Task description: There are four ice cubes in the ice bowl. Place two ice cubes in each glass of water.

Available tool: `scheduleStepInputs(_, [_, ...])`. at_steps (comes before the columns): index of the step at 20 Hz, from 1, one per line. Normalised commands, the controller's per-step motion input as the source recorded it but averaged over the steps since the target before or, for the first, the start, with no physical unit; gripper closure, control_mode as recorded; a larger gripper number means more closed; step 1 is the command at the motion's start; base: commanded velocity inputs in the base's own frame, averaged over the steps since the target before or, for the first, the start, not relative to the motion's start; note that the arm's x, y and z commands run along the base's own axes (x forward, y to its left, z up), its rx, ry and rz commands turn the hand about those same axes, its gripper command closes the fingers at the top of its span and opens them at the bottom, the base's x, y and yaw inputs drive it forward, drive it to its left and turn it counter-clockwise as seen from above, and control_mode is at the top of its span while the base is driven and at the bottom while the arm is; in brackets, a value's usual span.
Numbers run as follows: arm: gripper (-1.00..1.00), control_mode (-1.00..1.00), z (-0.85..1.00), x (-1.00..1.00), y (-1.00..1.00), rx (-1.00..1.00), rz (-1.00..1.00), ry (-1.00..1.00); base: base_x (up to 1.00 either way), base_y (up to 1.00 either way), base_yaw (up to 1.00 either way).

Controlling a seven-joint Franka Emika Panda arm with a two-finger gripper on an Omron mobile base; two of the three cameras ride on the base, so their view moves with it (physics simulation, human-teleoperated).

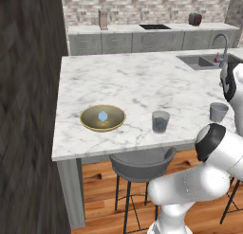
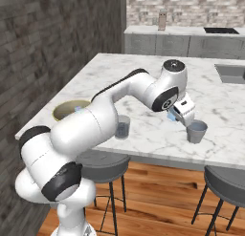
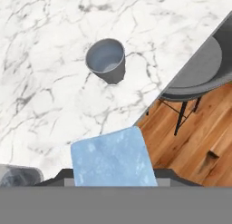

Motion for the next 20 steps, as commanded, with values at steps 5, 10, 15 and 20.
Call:
scheduleStepInputs(5, [1.00, -1.00, -0.11, 0.05, -0.01, -0.06, 0.00, 0.06, 0.00, 0.00, 0.00])
scheduleStepInputs(10, [1.00, -1.00, -0.31, 0.19, -0.27, -0.01, 0.00, 0.00, 0.00, 0.00, 0.00])
scheduleStepInputs(15, [1.00, -1.00, -0.17, 0.53, -0.38, 0.00, 0.00, 0.00, 0.00, 0.00, 0.00])
scheduleStepInputs(20, [1.00, -1.00, 0.00, 0.44, -0.33, 0.00, 0.00, 0.00, 0.00, 0.00, 0.00])
